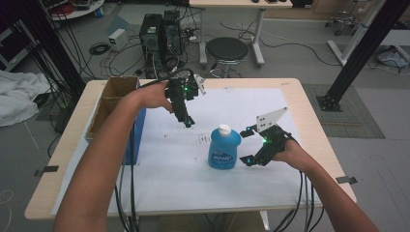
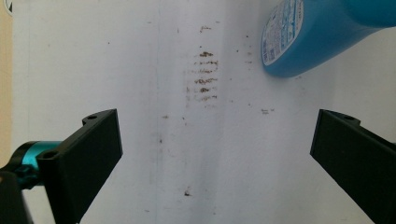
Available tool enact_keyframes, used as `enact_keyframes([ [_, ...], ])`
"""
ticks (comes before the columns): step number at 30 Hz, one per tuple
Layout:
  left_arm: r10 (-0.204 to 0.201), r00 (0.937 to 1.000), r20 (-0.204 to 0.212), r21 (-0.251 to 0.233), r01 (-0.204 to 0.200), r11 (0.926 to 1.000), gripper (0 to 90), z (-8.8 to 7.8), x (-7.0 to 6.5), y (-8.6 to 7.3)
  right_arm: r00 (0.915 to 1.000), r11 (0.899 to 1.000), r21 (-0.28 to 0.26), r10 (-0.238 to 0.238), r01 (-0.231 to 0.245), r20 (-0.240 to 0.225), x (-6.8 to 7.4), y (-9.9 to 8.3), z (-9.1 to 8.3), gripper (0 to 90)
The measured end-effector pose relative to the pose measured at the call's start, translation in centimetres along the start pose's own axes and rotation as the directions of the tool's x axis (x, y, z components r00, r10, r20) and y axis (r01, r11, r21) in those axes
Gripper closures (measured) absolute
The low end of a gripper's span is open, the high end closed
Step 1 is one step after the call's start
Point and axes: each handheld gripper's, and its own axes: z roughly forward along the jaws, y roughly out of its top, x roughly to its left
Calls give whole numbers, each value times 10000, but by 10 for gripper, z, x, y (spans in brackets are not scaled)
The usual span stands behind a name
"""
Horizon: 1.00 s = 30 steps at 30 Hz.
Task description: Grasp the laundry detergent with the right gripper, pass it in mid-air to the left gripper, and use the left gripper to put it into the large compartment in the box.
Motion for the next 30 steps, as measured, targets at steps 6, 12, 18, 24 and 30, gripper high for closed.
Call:
enact_keyframes([
  [6, -28, 10000, -31, 37, 28, 10000, 22, -1, 0, -1, 10000, 10000, -71, 8, -9, -59, -1, 0, 9, 27],
  [12, -82, 10000, -43, 31, 82, 10000, 22, -1, 0, -2, 9999, 9997, -237, 32, -35, -107, 0, 2, 16, 27],
  [18, -93, 9999, -75, 11, 93, 10000, 22, 0, 0, -4, 9999, 9989, -464, 61, -65, -90, 2, 2, 23, 27],
  [24, -145, 9999, -73, -10, 144, 9999, 21, 1, 0, -5, 10000, 9979, -643, 48, -51, -55, 1, 2, 30, 27],
  [30, -146, 9999, -74, -19, 146, 9999, 22, 1, 0, -5, 10000, 9968, -794, -18, 17, 0, 2, 2, 36, 27],
])
